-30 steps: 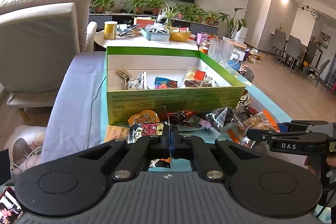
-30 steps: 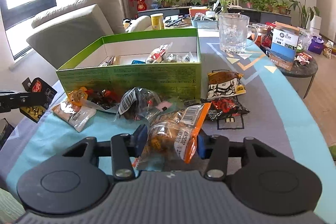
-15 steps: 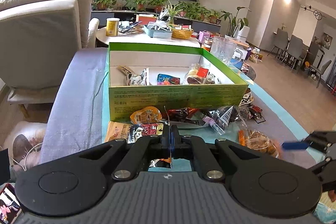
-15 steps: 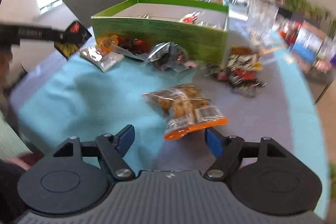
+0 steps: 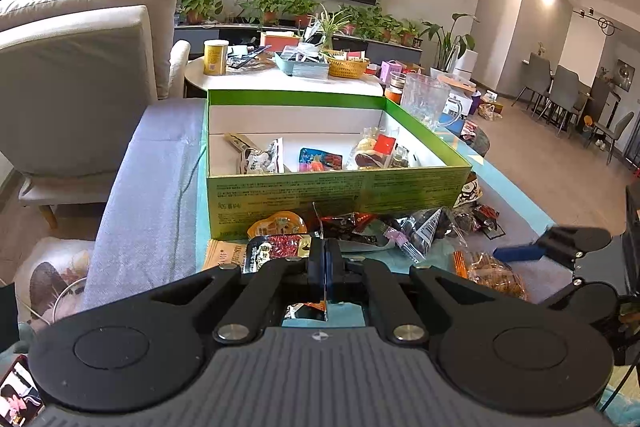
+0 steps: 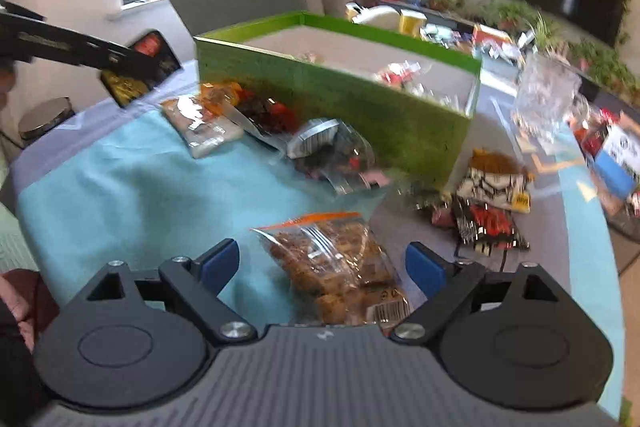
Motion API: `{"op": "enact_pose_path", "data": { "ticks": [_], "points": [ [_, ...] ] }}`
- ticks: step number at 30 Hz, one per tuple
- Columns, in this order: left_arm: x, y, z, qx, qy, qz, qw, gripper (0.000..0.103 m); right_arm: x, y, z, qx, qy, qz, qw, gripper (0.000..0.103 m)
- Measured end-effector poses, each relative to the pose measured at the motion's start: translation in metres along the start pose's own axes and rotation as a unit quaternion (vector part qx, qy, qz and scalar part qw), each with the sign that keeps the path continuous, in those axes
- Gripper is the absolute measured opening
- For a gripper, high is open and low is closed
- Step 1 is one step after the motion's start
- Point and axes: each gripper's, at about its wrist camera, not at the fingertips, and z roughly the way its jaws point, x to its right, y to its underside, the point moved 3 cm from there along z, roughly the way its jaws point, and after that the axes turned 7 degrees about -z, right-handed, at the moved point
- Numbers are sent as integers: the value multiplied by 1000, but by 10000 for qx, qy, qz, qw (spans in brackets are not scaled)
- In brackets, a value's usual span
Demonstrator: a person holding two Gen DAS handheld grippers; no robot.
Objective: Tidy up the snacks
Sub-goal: 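Lift the red packet with the left gripper while the right carries the cookie bag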
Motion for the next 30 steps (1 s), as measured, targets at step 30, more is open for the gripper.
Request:
{"op": "enact_pose_path", "data": {
  "ticks": [30],
  "points": [
    [22,-53,-1,934,204,12,9954,1,19,-90,-47,1484,430,1439,9775,50]
  ]
}}
